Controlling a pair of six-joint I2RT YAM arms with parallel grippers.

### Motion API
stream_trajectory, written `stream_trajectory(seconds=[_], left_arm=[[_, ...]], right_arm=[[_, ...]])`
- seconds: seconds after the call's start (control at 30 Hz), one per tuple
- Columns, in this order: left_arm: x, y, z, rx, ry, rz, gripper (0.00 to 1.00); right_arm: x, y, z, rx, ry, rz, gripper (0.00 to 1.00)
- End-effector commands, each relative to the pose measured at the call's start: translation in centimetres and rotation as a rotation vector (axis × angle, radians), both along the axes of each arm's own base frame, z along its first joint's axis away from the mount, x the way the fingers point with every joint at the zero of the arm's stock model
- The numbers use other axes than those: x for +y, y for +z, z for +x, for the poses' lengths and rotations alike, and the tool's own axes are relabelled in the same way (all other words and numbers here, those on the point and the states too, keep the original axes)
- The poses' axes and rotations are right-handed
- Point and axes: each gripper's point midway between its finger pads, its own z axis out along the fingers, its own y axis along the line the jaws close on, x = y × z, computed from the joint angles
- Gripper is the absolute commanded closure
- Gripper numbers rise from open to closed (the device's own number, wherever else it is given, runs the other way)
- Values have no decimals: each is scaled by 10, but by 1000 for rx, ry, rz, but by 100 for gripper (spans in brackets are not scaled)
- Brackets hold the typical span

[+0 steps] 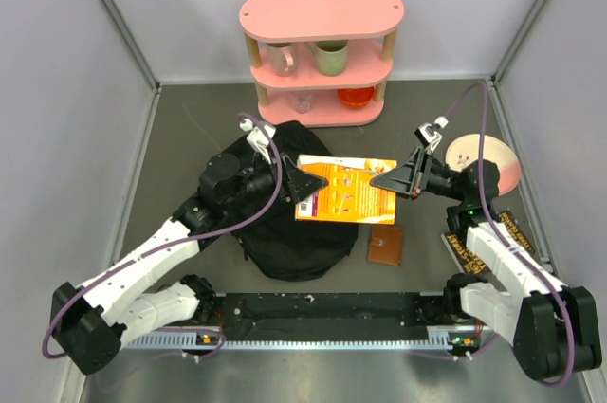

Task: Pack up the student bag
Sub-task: Pick up the book from the center of the board.

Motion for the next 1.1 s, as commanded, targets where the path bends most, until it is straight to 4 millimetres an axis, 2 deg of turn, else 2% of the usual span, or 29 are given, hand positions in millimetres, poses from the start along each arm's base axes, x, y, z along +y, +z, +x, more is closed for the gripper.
stream_trajectory(seconds=[0.0, 0.03, 0.1, 0.13, 0.17, 0.23, 0.27, 0.3, 0.33, 0.37, 0.43, 0.47, 0.53, 0.63, 0.83, 0.9, 0.93, 1.07], left_arm=[[-5, 36, -16, -129, -109, -101, 35], [-6, 36, -18, -129, -120, -102, 51], [-7, 36, -18, -128, -126, -100, 73], [-7, 37, -18, -127, -125, -100, 92], [-6, 37, -17, -125, -120, -101, 100], [-5, 37, -17, -119, -118, -100, 100], [-4, 38, -17, -122, -111, -103, 100], [-3, 40, -18, -123, -108, -108, 100], [-1, 44, -18, -139, -105, -127, 100], [1, 46, -21, -151, -102, -142, 100], [5, 52, -22, -157, -97, -168, 100], [6, 53, -22, -156, -98, -171, 100], [6, 55, -24, -153, -112, -179, 100], [6, 57, -25, -152, -116, -191, 100], [0, 52, -22, -134, -137, -199, 100], [0, 54, -22, -140, -141, -211, 100], [-1, 53, -20, -132, -141, -209, 100], [-4, 47, -19, -115, -151, -202, 100]], right_arm=[[0, 12, -12, -86, 28, 19, 100], [1, 10, -11, -80, 29, 16, 100], [1, 6, -8, -64, 23, 15, 100], [1, 5, -8, -62, 21, 13, 100], [1, 4, -7, -61, 19, 12, 97], [1, 0, -5, -61, 6, 7, 86], [1, -5, -3, -36, -4, -1, 58], [0, -8, -3, -50, -13, -13, 37], [0, -12, -1, -46, -20, -24, 25], [0, -22, 1, 3, -30, -46, 16], [-1, -32, 2, -19, -52, -92, 9], [-2, -43, 3, 26, -64, -119, 5], [-3, -50, 3, -7, -73, -154, 1], [-2, -57, 0, 6, -52, -158, 1], [2, -41, -8, -34, 7, -94, 2], [5, -39, -8, -33, 17, -88, 4], [6, -36, -9, -49, 24, -81, 12], [14, -25, -17, -65, 84, -32, 28]])
